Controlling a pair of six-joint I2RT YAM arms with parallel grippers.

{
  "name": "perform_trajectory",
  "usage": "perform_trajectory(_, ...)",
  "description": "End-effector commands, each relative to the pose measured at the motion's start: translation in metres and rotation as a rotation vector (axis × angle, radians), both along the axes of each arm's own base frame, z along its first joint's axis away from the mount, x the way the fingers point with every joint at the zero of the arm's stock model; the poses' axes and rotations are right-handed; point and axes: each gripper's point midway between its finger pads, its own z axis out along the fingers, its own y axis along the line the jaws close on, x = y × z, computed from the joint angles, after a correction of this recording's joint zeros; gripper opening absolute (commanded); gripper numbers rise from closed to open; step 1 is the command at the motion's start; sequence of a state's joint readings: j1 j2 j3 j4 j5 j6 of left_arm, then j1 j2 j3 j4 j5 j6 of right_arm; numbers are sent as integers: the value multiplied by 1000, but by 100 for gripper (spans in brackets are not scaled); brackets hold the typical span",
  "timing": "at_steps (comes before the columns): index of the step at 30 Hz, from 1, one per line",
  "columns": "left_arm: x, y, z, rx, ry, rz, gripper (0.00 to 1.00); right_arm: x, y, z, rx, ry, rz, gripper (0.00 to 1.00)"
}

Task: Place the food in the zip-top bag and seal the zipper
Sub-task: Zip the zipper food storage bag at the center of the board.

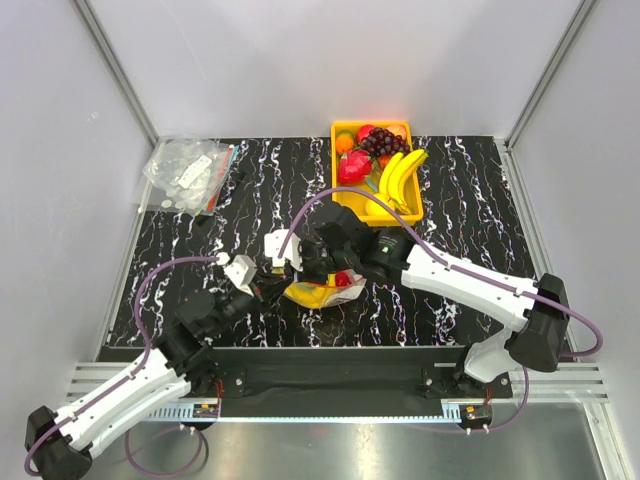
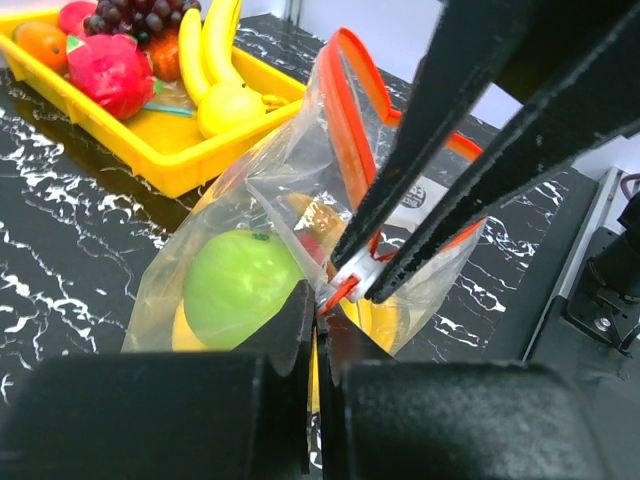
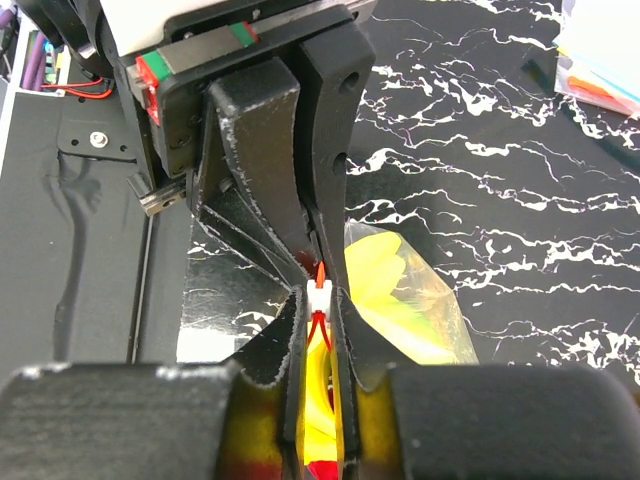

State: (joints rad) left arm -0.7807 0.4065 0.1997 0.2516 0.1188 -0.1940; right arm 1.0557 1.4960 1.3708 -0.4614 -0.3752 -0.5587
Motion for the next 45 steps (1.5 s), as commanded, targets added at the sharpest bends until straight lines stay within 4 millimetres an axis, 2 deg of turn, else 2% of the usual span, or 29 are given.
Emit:
perform_trajectory(1,10,9,40,-81,-35,70,0,4,-4,8,-1,-42,-24,9)
perform_trajectory(6,14,17,42,-109,-18,113,0,3,-13,6,4,-55,-50,7)
perform_trajectory(11,21,27,35,-113,21,173,0,-1,-25,5,3,-47,-72,5)
perform_trajectory(17,22,35,39,-146,28,198,0,7,-41,0,-10,-68,-148,2)
perform_trajectory(24,34,53,39,-149,49,305,0,12,-60,0,-2,-51,-223,1)
perform_trajectory(27,42,61,34,-128,71,363,0,14,-70,-1,8,-31,-264,0)
perform_trajectory(33,65,95,31,-100,48,588,0,16,-89,-13,-10,26,-341,0)
perform_trajectory(35,73,101,30,-60,36,631,0,16,-92,-15,-19,41,-357,0)
perform_trajectory(40,92,109,43,-27,5,698,0,10,-103,-17,-45,115,-419,0)
perform_trajectory(45,102,119,58,-24,-27,735,0,2,-121,-30,-111,186,-492,0)
